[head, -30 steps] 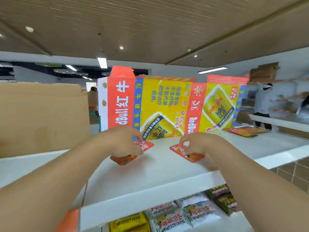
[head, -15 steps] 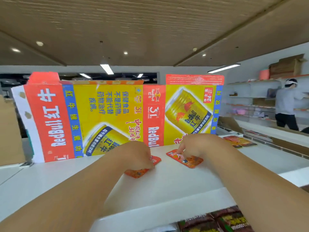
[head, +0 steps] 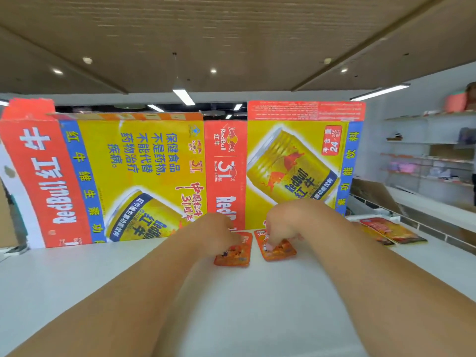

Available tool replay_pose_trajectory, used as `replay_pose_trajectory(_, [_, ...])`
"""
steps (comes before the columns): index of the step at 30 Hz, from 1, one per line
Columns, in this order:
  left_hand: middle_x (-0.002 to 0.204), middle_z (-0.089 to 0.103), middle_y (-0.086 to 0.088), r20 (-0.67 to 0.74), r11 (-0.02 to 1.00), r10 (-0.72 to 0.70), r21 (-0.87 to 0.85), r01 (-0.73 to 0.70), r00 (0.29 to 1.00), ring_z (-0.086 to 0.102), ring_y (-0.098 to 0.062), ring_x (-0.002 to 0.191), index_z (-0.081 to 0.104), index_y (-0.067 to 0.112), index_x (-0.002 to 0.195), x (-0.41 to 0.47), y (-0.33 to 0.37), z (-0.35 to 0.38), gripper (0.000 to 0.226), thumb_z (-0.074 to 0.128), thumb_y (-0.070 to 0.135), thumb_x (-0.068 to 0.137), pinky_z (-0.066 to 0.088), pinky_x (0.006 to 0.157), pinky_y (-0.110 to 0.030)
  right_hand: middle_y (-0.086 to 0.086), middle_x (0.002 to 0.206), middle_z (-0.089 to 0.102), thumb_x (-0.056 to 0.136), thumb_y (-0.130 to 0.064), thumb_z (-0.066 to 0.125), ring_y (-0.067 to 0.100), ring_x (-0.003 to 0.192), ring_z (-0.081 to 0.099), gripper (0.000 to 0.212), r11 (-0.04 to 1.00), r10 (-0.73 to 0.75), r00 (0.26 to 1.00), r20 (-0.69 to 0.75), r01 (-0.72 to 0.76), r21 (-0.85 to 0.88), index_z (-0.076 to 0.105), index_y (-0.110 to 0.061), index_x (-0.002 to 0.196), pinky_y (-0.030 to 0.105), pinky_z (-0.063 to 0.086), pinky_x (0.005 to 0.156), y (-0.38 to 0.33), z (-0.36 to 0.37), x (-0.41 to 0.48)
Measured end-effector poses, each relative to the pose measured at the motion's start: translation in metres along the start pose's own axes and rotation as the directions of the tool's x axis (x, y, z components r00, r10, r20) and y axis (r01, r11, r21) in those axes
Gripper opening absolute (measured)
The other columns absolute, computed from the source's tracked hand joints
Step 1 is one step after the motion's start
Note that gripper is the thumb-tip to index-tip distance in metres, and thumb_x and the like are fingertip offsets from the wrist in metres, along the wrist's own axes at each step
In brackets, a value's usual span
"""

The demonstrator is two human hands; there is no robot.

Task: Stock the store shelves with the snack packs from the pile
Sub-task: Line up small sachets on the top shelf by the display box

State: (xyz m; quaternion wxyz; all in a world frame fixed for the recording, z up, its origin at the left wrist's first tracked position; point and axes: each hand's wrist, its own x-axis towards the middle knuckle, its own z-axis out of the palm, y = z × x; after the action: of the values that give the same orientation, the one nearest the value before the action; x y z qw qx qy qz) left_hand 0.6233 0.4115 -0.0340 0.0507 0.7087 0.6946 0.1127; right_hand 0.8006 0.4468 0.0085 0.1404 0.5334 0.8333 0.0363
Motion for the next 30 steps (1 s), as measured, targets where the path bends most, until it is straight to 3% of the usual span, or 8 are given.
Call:
replay_pose_trajectory(2, [0.135,0.06,0.004,0.017,0.996,0.038,-0.085,-0.037,0.999,0.055,-0.02,0.124,0.067,0.026,0.126,-0.01,-0.007,-0.006,0.042,0.065,0.049,0.092,0.043,0.096,-0.028,0.003,0.103,0.068,0.088,-0.057,0.067,0.02,0.081,0.064,0.05,0.999,-0.035,0.999,-0.024,0.036,0.027,0.069,-0.014,0.113,0.031,0.052,0.074,0.007,0.008,0.003])
replay_pose_trajectory(4, [0.147,0.05,0.011,0.082,0.994,0.07,-0.084,-0.063,0.994,0.047,-0.014,0.134,0.062,0.037,0.135,-0.014,-0.013,-0.012,0.05,0.07,0.051,0.088,0.039,0.104,-0.027,0.002,0.136,0.061,0.085,-0.057,0.07,0.024,0.115,0.061,0.061,0.995,-0.084,0.996,-0.025,0.085,0.051,0.062,-0.023,0.135,0.038,0.051,0.096,0.015,0.012,0.006])
replay_pose_trajectory(7, [0.151,0.044,0.017,0.195,0.996,0.086,-0.032,-0.081,0.977,0.043,-0.01,0.136,0.057,0.048,0.137,-0.011,-0.017,-0.016,0.06,0.075,0.059,0.081,0.036,0.111,-0.031,-0.005,0.149,0.051,0.078,-0.055,0.077,0.023,0.116,0.063,0.072,0.982,-0.112,0.994,0.002,0.11,0.156,0.052,-0.036,0.143,0.041,0.05,0.101,0.019,0.014,0.009])
replay_pose_trajectory(9, [0.153,0.042,0.017,0.217,0.996,0.084,-0.02,-0.081,0.973,0.041,-0.012,0.138,0.054,0.049,0.14,-0.009,-0.018,-0.015,0.064,0.074,0.061,0.081,0.035,0.113,-0.033,-0.006,0.148,0.052,0.078,-0.054,0.078,0.022,0.1,0.07,0.071,0.977,-0.126,0.992,-0.006,0.125,0.172,0.054,-0.035,0.143,0.039,0.053,0.096,0.019,0.015,0.012])
replay_pose_trajectory(14, [0.152,0.044,0.015,0.179,0.991,0.126,0.032,-0.133,0.976,0.042,-0.015,0.138,0.051,0.042,0.145,-0.008,-0.015,-0.008,0.059,0.065,0.059,0.09,0.035,0.113,-0.033,0.006,0.126,0.067,0.083,-0.054,0.074,0.028,0.107,0.068,0.058,0.979,-0.102,0.991,-0.086,0.115,0.169,0.065,-0.021,0.129,0.044,0.054,0.095,0.014,0.022,0.018])
replay_pose_trajectory(18, [0.148,0.049,0.01,0.148,0.989,0.099,0.09,-0.113,0.984,0.047,-0.018,0.133,0.05,0.036,0.146,-0.008,-0.011,-0.004,0.055,0.056,0.057,0.096,0.039,0.11,-0.034,0.01,0.121,0.069,0.088,-0.053,0.069,0.025,0.087,0.071,0.056,0.973,-0.076,0.991,-0.108,0.098,0.208,0.065,-0.013,0.127,0.039,0.056,0.087,0.011,0.025,0.019])
replay_pose_trajectory(23, [0.152,0.046,0.008,0.144,0.987,0.092,0.119,-0.109,0.985,0.044,-0.02,0.137,0.046,0.037,0.149,-0.01,-0.009,-0.002,0.057,0.052,0.058,0.097,0.037,0.112,-0.035,0.01,0.117,0.071,0.088,-0.056,0.067,0.022,0.072,0.068,0.057,0.975,-0.058,0.994,-0.097,0.077,0.21,0.066,-0.014,0.127,0.038,0.056,0.085,0.011,0.025,0.017])
replay_pose_trajectory(30, [0.154,0.044,0.008,0.155,0.979,0.115,0.151,-0.138,0.981,0.041,-0.021,0.141,0.042,0.037,0.151,-0.01,-0.005,-0.001,0.057,0.048,0.06,0.099,0.035,0.115,-0.038,0.009,0.108,0.072,0.09,-0.053,0.067,0.021,0.069,0.067,0.054,0.97,-0.076,0.993,-0.091,0.095,0.222,0.064,-0.017,0.131,0.036,0.056,0.086,0.011,0.023,0.012])
